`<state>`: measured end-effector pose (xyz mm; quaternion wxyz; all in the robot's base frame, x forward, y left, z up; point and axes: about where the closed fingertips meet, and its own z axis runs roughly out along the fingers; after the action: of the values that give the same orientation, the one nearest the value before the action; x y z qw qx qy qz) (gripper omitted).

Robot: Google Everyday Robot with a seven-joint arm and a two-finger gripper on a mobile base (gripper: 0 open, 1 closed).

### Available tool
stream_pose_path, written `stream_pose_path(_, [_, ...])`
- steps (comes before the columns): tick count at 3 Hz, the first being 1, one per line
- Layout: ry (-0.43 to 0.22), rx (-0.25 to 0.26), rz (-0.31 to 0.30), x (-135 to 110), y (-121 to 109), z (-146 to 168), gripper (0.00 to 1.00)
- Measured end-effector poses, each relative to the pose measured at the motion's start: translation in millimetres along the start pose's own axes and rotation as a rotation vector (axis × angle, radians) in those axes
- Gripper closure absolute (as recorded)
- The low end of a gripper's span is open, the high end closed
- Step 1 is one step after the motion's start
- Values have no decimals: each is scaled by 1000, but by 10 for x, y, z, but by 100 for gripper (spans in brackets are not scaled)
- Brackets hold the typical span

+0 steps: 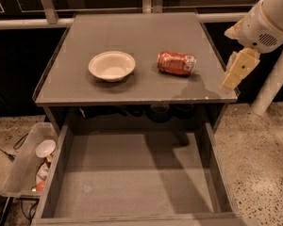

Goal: Place coke can into top drawer

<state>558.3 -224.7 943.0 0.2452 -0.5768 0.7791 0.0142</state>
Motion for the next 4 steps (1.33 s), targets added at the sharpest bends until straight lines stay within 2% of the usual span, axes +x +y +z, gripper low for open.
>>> stream_pose_path(1, [-30, 2, -4, -70, -102, 213, 0])
stream_pose_path(3, [-200, 41, -40, -433, -509, 758, 0])
stream_pose_path(4, [-249, 40, -45, -551, -671, 924, 0])
